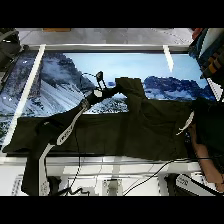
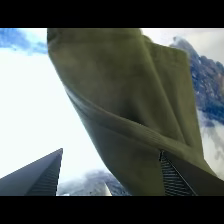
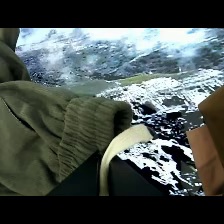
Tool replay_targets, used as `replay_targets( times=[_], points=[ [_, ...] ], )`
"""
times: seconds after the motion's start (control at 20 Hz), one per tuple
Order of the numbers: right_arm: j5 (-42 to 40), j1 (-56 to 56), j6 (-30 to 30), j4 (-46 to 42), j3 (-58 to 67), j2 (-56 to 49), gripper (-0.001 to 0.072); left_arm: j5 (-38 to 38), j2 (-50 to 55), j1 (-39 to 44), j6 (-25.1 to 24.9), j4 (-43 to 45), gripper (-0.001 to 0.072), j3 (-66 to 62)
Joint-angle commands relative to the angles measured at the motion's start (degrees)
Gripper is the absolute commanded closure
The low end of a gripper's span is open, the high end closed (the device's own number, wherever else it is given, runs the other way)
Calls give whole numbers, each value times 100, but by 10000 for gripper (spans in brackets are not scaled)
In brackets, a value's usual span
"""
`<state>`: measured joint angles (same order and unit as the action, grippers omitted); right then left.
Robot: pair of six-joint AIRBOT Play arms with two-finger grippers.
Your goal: Fold the clothes and pants, and hang the long-sleeved shirts on hangers.
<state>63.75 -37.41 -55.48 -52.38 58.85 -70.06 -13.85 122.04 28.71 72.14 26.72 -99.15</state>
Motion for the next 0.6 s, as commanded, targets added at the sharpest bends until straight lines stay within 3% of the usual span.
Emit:
replay_targets(
  times=[0.0, 0.2, 0.3, 0.5, 0.55],
  points=[
    [72, -4, 9, 50, 7, 4, 677, 20, 262, 57, 249, 24, 104, -289],
    [66, -4, 9, 48, 7, 4, 677, 125, 527, 131, 273, 17, 106, -693],
    [50, -4, 9, 48, 7, 4, 677, 127, 660, 131, 470, 22, 180, -876],
    [48, -4, 9, 46, 7, 4, 677, 527, 719, 111, 518, 26, 551, -992],
    [48, -4, 9, 46, 7, 4, 677, 581, 717, 85, 503, 26, 678, -1008]
  ],
)
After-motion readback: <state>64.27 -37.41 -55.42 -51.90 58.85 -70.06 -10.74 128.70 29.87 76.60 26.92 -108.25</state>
